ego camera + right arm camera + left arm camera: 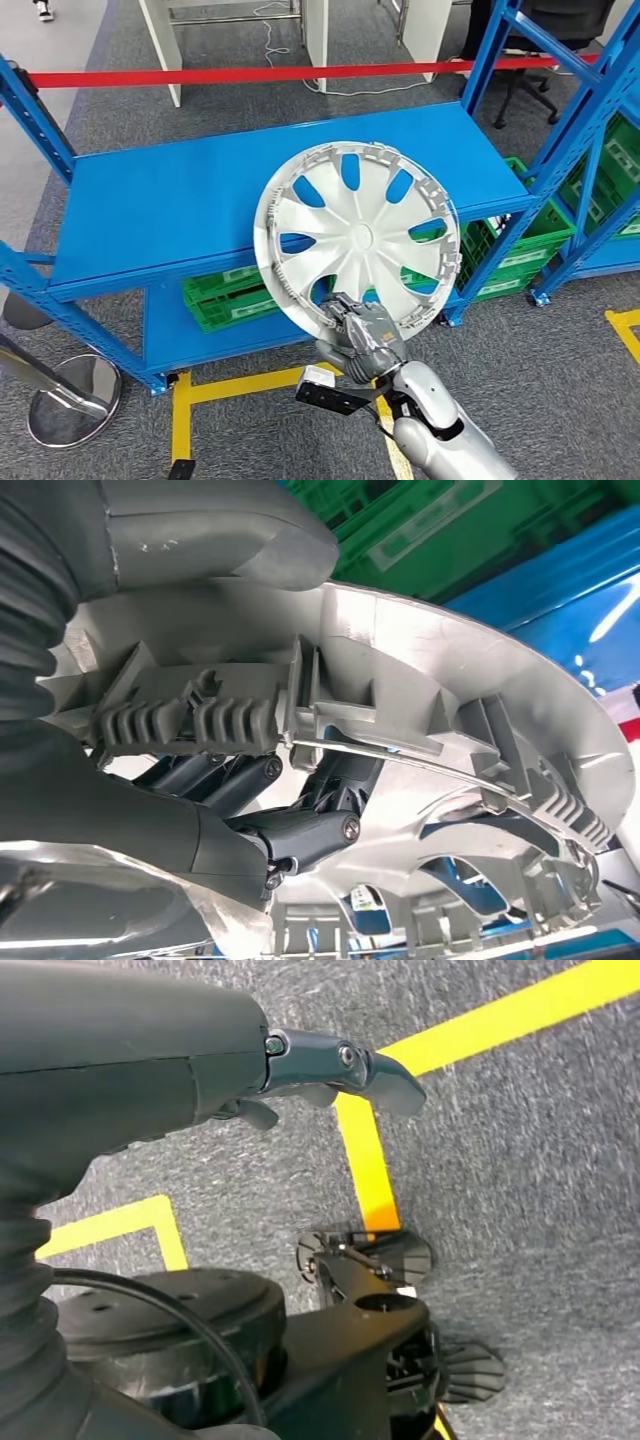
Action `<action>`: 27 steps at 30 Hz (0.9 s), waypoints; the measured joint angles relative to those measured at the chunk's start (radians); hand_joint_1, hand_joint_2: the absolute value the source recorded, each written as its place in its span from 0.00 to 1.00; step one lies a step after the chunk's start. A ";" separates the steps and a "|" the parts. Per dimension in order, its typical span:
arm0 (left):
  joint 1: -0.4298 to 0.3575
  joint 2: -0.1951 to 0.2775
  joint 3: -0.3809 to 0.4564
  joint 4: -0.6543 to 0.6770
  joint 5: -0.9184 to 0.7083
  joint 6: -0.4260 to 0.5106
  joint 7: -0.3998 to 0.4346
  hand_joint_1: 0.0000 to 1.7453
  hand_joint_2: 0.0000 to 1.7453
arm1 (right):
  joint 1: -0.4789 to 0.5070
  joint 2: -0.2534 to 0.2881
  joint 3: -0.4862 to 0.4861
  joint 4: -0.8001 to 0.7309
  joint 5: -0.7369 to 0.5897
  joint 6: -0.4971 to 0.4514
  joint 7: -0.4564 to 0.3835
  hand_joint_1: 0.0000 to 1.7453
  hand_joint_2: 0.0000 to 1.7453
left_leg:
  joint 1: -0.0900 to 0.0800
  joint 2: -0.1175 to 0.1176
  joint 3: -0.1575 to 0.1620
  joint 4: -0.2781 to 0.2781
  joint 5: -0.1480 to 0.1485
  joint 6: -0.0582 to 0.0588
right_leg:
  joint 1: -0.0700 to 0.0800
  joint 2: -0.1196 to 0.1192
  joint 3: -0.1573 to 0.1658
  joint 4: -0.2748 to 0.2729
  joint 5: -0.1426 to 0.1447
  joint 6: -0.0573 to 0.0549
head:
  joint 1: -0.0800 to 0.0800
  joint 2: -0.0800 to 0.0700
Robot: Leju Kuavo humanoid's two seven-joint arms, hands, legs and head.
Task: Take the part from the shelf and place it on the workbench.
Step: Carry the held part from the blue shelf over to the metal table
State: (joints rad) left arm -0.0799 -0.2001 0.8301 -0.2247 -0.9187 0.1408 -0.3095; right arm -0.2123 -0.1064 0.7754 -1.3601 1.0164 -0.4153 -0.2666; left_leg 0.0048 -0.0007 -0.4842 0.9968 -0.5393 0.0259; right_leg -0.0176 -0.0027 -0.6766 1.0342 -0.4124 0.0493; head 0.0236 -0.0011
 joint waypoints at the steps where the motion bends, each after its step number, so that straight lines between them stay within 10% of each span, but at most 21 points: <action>1: 0.000 0.000 0.000 0.000 -0.001 0.000 -0.001 0.00 1.00 | 0.003 -0.003 -0.001 -0.003 -0.001 0.000 -0.001 1.00 1.00 | 0.000 0.002 -0.007 -0.002 0.009 0.009 | -0.001 0.001 -0.019 0.040 -0.029 0.003 | 0.002 0.000; 5: 0.001 -0.001 0.000 0.000 -0.007 0.002 -0.003 0.00 1.00 | 0.015 -0.007 -0.008 -0.006 -0.020 -0.003 -0.012 1.00 1.00 | -0.010 0.006 -0.041 0.000 0.036 0.021 | -0.001 0.001 -0.093 0.266 -0.150 0.006 | 0.006 0.000; 11: 0.001 -0.002 0.000 0.000 -0.015 0.003 -0.001 0.00 1.00 | 0.029 -0.007 -0.015 -0.022 -0.041 -0.010 -0.036 1.00 1.00 | -0.022 0.007 -0.061 0.006 0.051 0.012 | 0.016 -0.001 0.114 -0.022 -0.075 -0.029 | 0.005 0.000; 15: 0.002 -0.001 0.000 0.001 -0.015 0.004 0.001 0.00 1.00 | 0.032 -0.007 -0.020 -0.028 -0.033 -0.014 -0.033 1.00 1.00 | -0.023 0.007 -0.078 0.029 0.039 -0.007 | 0.012 -0.005 0.116 -0.042 -0.068 -0.046 | 0.003 0.000; 19: 0.004 0.001 0.000 0.001 -0.017 0.006 0.002 0.00 1.00 | 0.034 -0.007 -0.023 -0.028 -0.022 -0.013 -0.029 1.00 1.00 | -0.012 0.003 -0.173 0.250 -0.079 -0.028 | 0.009 -0.021 0.111 -0.047 -0.061 -0.056 | -0.003 0.000; 21: 0.006 0.001 0.000 0.002 -0.020 0.006 0.002 0.00 1.00 | 0.036 -0.007 -0.023 -0.028 -0.018 -0.012 -0.029 1.00 1.00 | -0.005 0.004 -0.188 0.290 -0.077 -0.035 | 0.009 -0.033 0.109 -0.045 -0.061 -0.056 | -0.003 0.000; 24: 0.004 0.002 0.000 0.002 -0.022 0.006 0.001 0.00 1.00 | 0.037 -0.007 -0.024 -0.028 -0.016 -0.012 -0.027 1.00 1.00 | 0.000 0.035 -0.106 0.117 0.020 -0.040 | 0.010 -0.055 0.108 -0.036 -0.065 -0.050 | -0.004 0.000; 27: -0.001 0.001 0.000 0.002 -0.024 0.005 0.001 0.00 1.00 | 0.036 -0.008 -0.026 -0.028 -0.015 -0.011 -0.024 1.00 1.00 | -0.008 0.065 -0.073 0.023 0.045 -0.027 | 0.017 -0.079 0.102 -0.026 -0.068 -0.035 | -0.004 0.000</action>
State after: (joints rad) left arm -0.0806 -0.1991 0.8301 -0.2224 -0.9426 0.1459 -0.3083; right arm -0.1767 -0.1141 0.7496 -1.3878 1.0017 -0.4266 -0.2908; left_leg -0.0035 0.0646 -0.5577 1.0196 -0.4947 -0.0015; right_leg -0.0007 -0.0812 -0.5747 1.0081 -0.4803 0.0139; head 0.0200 -0.0011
